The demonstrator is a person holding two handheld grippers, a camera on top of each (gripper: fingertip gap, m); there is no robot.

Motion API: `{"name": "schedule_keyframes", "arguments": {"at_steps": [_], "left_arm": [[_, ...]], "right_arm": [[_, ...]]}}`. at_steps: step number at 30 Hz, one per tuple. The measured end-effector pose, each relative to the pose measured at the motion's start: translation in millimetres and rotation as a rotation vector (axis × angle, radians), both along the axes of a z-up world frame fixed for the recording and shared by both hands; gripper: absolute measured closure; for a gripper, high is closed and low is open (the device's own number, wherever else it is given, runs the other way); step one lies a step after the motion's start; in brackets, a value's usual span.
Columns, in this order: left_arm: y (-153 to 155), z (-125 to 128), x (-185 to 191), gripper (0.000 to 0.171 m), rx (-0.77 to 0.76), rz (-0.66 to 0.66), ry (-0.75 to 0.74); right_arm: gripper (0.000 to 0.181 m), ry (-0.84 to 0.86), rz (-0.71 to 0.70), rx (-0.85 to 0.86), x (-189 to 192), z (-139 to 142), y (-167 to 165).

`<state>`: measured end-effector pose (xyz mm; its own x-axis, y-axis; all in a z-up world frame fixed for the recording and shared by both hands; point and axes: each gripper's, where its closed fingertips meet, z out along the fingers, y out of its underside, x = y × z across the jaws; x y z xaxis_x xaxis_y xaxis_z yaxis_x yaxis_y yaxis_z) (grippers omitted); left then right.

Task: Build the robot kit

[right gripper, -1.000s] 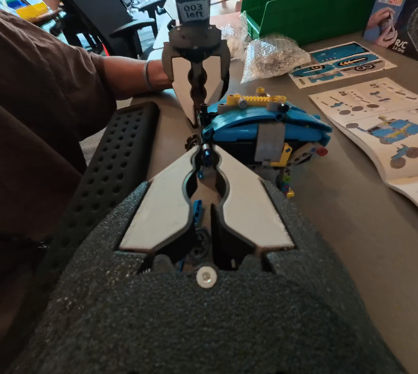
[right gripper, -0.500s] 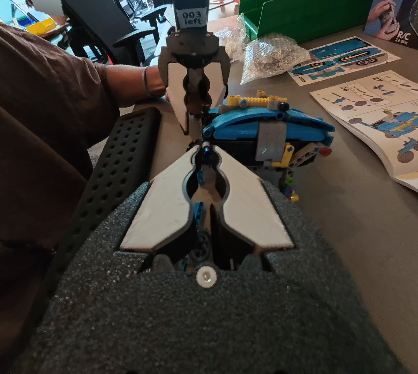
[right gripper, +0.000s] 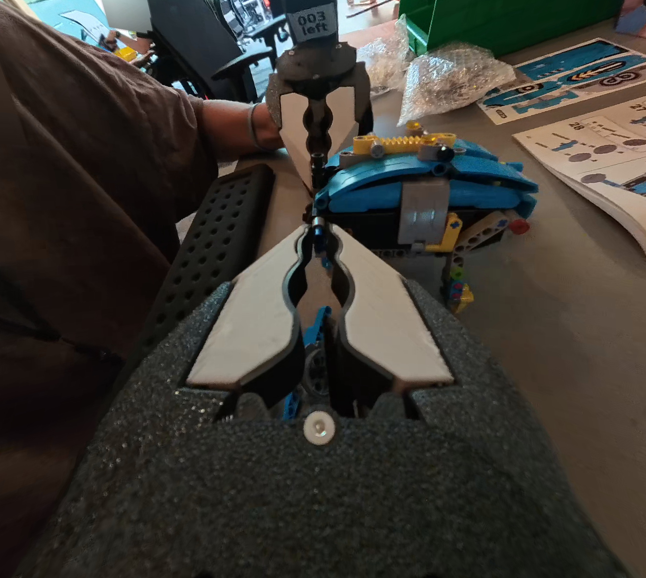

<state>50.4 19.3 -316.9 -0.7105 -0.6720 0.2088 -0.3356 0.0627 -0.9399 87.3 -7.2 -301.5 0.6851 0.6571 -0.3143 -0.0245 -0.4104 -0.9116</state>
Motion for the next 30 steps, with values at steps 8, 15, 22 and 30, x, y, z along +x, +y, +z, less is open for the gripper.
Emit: {"name": "schedule_keyframes", "arguments": {"at_steps": [8,15,22,30], "left_arm": [[-2,1,-1,0.165,-0.007,-0.011,-0.015],[-5,-1,-2,0.165,0.025,-0.012,-0.026],[-8,-1,-3,0.165,0.030,-0.017,-0.031],[-9,0,-4,0.165,0.041,-0.022,-0.041]], "right_arm": [[0.175,-0.014,0.013,0.019,0,-1,-3],[0.175,-0.018,0.019,0.014,4,-4,-10],[0.174,-0.025,0.026,0.009,3,-6,-13],[0.174,-0.045,0.027,0.013,4,-5,-16]]}}
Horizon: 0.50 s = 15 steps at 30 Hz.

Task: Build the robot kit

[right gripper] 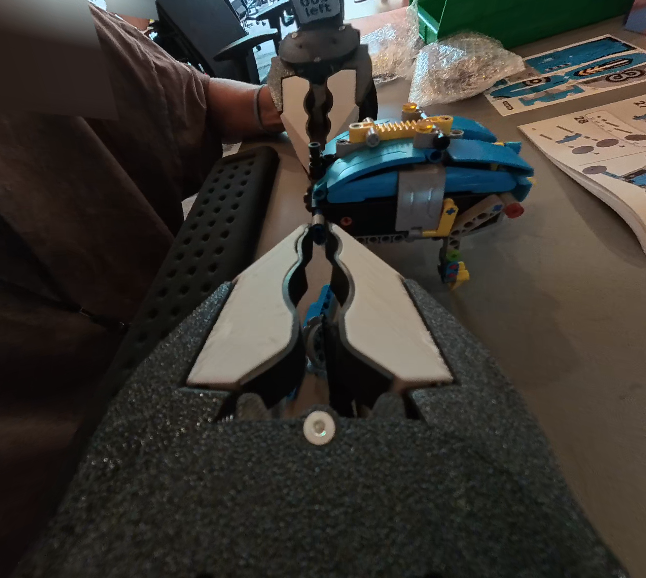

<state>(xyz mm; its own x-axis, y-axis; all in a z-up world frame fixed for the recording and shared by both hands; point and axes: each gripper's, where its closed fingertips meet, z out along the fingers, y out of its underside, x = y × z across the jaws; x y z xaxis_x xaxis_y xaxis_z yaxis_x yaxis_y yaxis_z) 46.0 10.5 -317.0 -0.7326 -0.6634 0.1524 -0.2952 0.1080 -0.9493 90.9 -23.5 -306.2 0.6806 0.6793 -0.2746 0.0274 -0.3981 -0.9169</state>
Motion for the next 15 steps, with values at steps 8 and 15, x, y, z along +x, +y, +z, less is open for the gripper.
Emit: {"name": "schedule_keyframes", "arguments": {"at_steps": [8,15], "left_arm": [[26,2,-1,0.164,0.004,0.056,-0.012],[34,-2,1,0.165,-0.005,0.078,0.024]], "right_arm": [[0.175,0.017,-0.106,0.041,40,17,-9],[0.174,-0.213,-0.073,-0.143,33,-44,-8]]}}
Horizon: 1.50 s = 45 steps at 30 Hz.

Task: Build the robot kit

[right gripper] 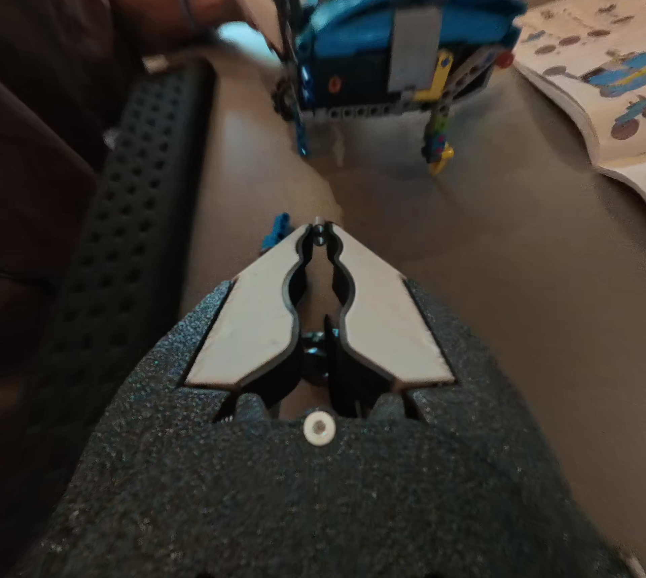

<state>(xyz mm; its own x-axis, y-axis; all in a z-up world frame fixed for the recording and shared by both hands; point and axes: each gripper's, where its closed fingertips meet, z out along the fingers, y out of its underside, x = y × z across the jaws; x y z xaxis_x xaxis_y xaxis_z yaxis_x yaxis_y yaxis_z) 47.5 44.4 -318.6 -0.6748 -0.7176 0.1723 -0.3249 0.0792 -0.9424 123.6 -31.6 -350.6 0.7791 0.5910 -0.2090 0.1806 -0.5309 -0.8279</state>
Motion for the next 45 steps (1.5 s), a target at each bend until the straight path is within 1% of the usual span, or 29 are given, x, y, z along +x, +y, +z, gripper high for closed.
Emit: {"name": "schedule_keyframes", "arguments": {"at_steps": [1,4,7,8,9,10,13,14,16,18,20,23,26,30,31,32,33,34,35,36,38,40,42,44,45], "left_arm": [[0,0,0,0.165,0.002,0.001,0.000],[0,0,0,0.166,-0.007,-0.001,0.006],[0,0,0,0.165,-0.005,0.000,0.007],[0,0,0,0.165,-0.005,0.001,0.007],[0,0,0,0.165,-0.005,0.002,0.008],[0,0,1,0.165,-0.005,0.002,0.008],[0,0,1,0.165,-0.003,0.002,0.008],[-1,0,1,0.165,-0.003,0.001,0.007],[-1,0,1,0.166,-0.005,0.001,0.007],[-1,0,0,0.165,-0.005,0.000,0.007],[-2,0,0,0.165,-0.007,-0.006,0.007],[-4,-1,-1,0.165,-0.005,-0.014,0.013],[-6,0,-2,0.165,0.003,-0.024,-0.005],[-9,1,-3,0.165,0.022,-0.031,-0.026],[-3,-1,-6,0.165,0.028,-0.028,-0.016],[12,-1,-8,0.165,0.023,-0.004,-0.006],[27,1,-7,0.166,0.013,0.045,-0.013],[34,1,-3,0.165,0.037,0.087,-0.032],[32,0,-1,0.164,0.070,0.094,-0.046],[27,0,-2,0.165,0.067,0.074,-0.043],[21,1,-4,0.165,0.024,0.036,-0.024],[19,0,-5,0.165,0.032,0.031,-0.022],[22,-1,-5,0.166,0.022,0.037,-0.009],[22,0,-5,0.165,0.011,0.034,-0.003],[21,0,-4,0.165,0.007,0.032,-0.002]], "right_arm": [[0.174,-0.054,-0.001,-0.003,-2,-7,4],[0.173,-0.115,-0.008,-0.006,-7,-16,18],[0.172,-0.189,0.011,-0.017,-11,-22,23],[0.165,-0.201,0.011,-0.012,-13,-22,23],[0.157,-0.196,0.007,0.006,-15,-18,25],[0.153,-0.176,0.000,0.032,-17,-10,28],[0.146,-0.029,0.004,0.130,-32,26,38],[0.146,0.015,0.003,0.157,-35,36,42],[0.151,0.065,-0.004,0.177,-37,44,47],[0.163,0.132,0.002,0.179,-39,49,48],[0.174,0.134,-0.004,0.185,-36,48,49],[0.176,0.157,0.003,0.193,-37,50,49],[0.177,0.138,0.031,0.179,-37,48,45],[0.178,0.181,0.069,0.158,-37,47,38],[0.177,0.188,0.063,0.171,-33,49,37],[0.178,0.237,-0.007,0.217,-9,64,34],[0.178,0.333,-0.084,0.265,27,84,25],[0.178,0.356,-0.144,0.300,55,93,14],[0.178,0.299,-0.166,0.302,64,89,7],[0.178,0.278,-0.152,0.291,59,86,5],[0.178,0.215,-0.111,0.239,43,72,10],[0.177,0.093,-0.068,0.145,30,44,18],[0.177,-0.016,-0.028,0.078,15,22,26],[0.176,-0.078,0.023,0.040,-5,12,31],[0.176,-0.089,0.036,0.038,-13,11,34]]}}
